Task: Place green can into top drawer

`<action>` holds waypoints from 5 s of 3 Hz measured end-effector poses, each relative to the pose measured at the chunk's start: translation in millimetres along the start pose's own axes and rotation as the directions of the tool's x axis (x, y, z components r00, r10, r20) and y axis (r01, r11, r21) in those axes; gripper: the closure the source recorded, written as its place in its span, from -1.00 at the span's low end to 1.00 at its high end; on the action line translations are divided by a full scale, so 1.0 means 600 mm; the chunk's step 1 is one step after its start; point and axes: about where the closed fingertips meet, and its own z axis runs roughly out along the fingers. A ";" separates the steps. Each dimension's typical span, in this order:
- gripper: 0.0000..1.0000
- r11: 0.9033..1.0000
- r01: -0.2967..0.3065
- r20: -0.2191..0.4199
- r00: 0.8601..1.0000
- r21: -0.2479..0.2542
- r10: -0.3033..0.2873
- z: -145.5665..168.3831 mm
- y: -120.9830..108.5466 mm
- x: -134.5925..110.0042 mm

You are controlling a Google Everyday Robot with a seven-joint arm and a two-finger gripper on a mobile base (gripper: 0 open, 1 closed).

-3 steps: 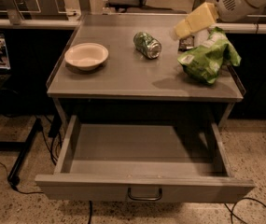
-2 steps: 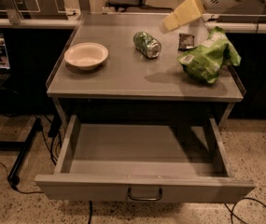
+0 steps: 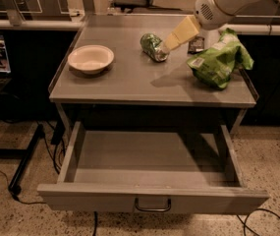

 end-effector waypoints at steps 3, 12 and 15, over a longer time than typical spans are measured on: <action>-1.00 0.996 -0.085 0.060 0.995 0.001 0.085 0.076 -0.028 -0.035; -1.00 0.956 -0.293 -0.075 0.953 0.014 0.293 0.294 -0.045 -0.063; 0.46 0.956 -0.293 -0.077 0.953 0.014 0.294 0.296 -0.044 -0.062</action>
Offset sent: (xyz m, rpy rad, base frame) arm 0.0310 0.0000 -0.0183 0.1226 -0.0171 -0.1172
